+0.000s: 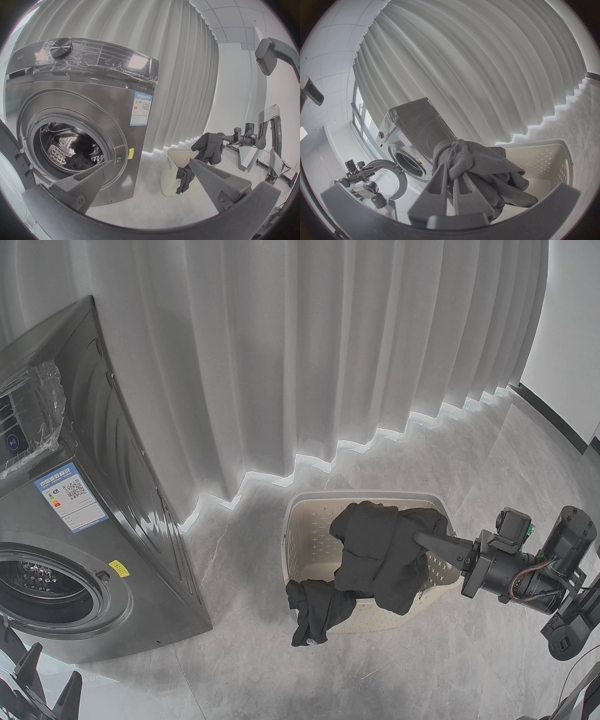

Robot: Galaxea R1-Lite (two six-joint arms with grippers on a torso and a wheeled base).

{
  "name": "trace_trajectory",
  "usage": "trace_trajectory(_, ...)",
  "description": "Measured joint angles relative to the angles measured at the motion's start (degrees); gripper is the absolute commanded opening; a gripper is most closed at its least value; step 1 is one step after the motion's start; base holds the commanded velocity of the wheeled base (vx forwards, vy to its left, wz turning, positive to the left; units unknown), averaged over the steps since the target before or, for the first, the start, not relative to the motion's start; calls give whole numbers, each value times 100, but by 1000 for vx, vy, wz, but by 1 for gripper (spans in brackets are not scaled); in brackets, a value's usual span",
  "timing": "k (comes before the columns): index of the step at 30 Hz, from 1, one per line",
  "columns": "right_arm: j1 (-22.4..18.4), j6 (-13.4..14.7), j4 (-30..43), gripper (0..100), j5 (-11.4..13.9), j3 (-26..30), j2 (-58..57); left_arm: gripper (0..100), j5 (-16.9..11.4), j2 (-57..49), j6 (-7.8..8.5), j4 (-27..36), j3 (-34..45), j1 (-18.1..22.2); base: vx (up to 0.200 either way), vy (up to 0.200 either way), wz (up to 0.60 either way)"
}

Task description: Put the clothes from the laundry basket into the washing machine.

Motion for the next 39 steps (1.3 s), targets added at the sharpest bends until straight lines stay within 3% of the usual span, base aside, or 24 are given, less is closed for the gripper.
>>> trace_trajectory(8, -4, -74, 7, 0, 39, -286, -205, 100, -4, 0, -4, 0, 0, 0, 0, 0, 0)
trace_trajectory(21, 514, 62, 11, 0, 55, -341, -489, 100, -1, 0, -15, 0, 0, 0, -200, 0, 0)
trace_trajectory(29, 1030, 550, 5, 0, -40, -315, -670, 100, -4, 0, -17, -2, 0, 0, -25, 0, 0)
trace_trajectory(39, 1163, 602, 7, 0, -16, -294, -741, 100, -1, 0, -13, 0, 0, 0, -20, 0, 0)
